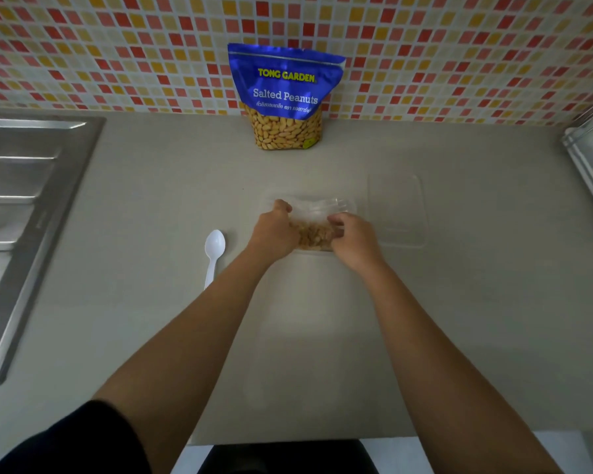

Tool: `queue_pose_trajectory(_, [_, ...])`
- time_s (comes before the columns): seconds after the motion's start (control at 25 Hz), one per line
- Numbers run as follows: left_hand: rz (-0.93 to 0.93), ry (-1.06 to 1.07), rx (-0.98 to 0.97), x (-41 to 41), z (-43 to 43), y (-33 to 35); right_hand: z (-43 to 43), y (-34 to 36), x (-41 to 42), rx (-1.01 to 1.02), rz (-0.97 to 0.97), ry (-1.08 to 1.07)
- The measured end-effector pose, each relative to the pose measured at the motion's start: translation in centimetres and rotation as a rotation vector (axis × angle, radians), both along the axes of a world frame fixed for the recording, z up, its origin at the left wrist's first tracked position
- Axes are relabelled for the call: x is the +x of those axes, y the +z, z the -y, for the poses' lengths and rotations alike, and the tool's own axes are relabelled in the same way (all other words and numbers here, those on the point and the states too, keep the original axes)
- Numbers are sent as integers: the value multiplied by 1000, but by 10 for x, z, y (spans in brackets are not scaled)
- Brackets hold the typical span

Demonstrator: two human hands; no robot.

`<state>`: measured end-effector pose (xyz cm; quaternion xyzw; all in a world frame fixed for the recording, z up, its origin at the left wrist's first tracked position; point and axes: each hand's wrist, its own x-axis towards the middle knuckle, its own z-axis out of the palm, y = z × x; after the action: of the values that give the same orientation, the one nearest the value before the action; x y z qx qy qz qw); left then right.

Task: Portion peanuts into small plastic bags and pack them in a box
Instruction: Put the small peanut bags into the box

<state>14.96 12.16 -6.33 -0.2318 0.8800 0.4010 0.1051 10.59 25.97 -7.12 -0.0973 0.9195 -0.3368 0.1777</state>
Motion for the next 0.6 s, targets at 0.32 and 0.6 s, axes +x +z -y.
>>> queue_pose_trajectory(0.32, [-145, -147, -434, 12, 0, -26, 3, 0, -11, 558, -237, 274])
queue_pose_trajectory(0.6, [-184, -215, -658, 14, 2, -33, -3, -6, -8, 521, -226, 291])
